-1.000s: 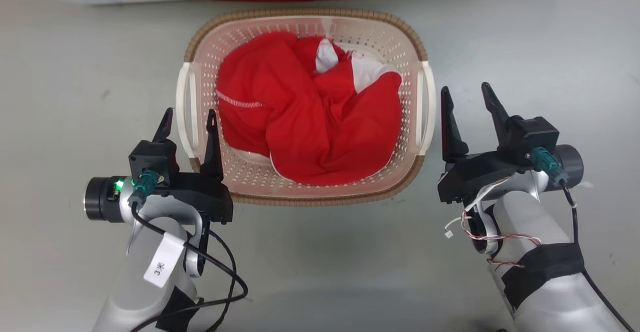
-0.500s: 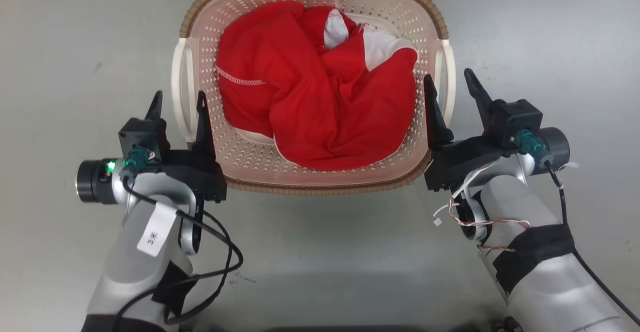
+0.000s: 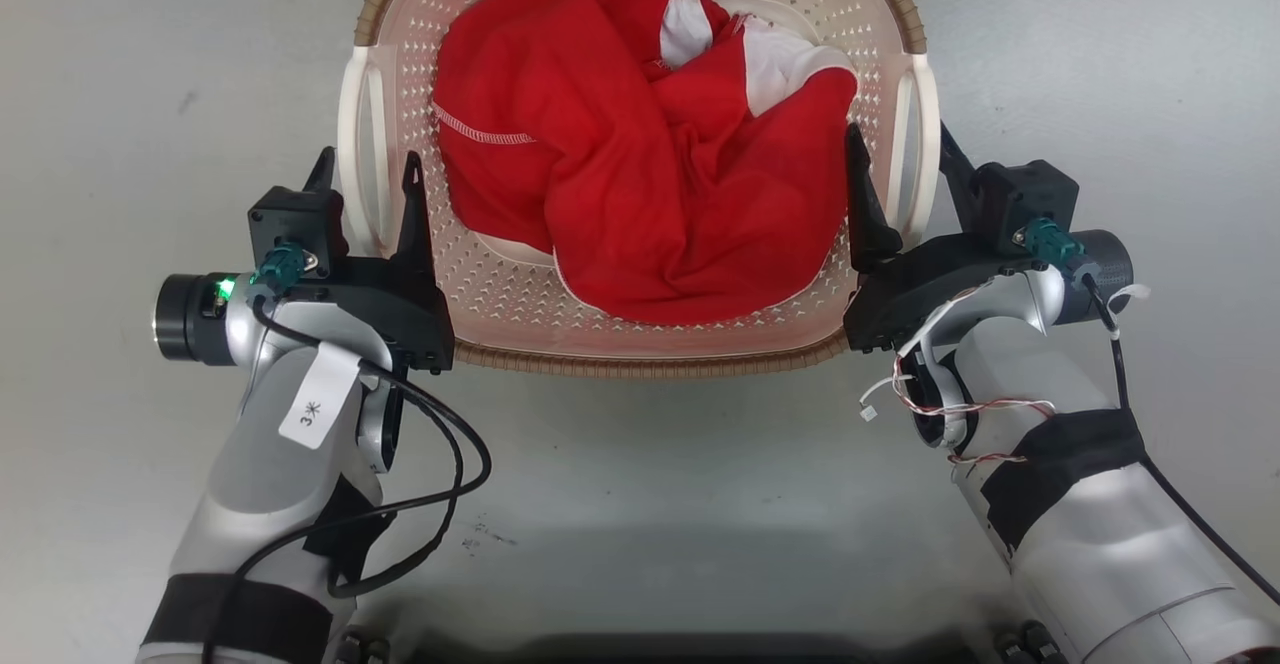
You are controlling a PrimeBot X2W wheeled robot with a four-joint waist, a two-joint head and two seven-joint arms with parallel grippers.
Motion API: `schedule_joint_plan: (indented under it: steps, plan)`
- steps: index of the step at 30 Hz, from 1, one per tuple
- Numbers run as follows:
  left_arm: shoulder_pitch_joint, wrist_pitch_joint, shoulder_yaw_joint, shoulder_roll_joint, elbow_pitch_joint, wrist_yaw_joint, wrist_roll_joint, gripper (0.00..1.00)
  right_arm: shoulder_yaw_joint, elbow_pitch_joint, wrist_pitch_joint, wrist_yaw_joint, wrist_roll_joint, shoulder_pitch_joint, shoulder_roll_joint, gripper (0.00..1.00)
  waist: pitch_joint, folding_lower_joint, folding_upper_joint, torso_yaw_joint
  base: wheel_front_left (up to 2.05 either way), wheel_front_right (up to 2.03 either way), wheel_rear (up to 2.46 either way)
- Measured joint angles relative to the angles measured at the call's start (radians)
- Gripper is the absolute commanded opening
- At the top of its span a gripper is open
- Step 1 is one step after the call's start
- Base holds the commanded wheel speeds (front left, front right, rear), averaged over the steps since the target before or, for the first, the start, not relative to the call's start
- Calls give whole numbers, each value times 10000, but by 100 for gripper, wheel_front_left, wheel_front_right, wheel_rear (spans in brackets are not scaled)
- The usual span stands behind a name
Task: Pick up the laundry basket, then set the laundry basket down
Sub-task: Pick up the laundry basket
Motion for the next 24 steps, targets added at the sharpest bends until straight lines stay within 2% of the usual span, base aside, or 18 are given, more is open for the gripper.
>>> schedule_joint_plan:
  steps: [7,9,10,11,12,13,14,15,16,24]
  plan:
    - [-385,69,-213,-13,640,-299,73,100,430,314,79,-81,533,-270,-6,100,42,0,0,41,0,0,0]
    - [-563,180,-343,-29,1011,-416,79,98,635,516,96,-90,732,-356,-8,92,51,-1,0,41,0,0,0]
    - [-596,224,-376,-29,1099,-479,88,82,683,545,100,-90,800,-367,-10,75,54,-1,0,38,0,0,0]
    - [-638,267,-412,-38,1179,-479,102,65,738,585,100,-90,888,-390,-10,64,55,0,0,33,0,0,0]
    - [-691,268,-451,-44,1267,-504,102,44,784,621,102,-90,982,-419,-10,50,55,0,0,28,0,0,0]
    - [-737,282,-487,-44,1338,-568,105,33,805,683,115,-117,1053,-455,-10,46,53,0,0,20,0,0,0]
    - [-773,314,-518,-56,1406,-568,113,19,830,754,171,-119,1097,-495,-19,29,50,0,0,12,0,0,0]
    - [-808,359,-518,-35,1471,-568,123,0,825,830,176,-125,1145,-514,-35,11,46,0,0,4,0,0,0]
    - [-848,359,-520,12,1542,-656,121,0,823,876,176,-146,1218,-516,-42,0,41,-1,-1,-4,0,0,0]
    - [-930,366,-706,-121,2075,-656,86,0,1049,1434,182,-167,1730,-621,-27,0,-197,0,0,-63,0,0,0]
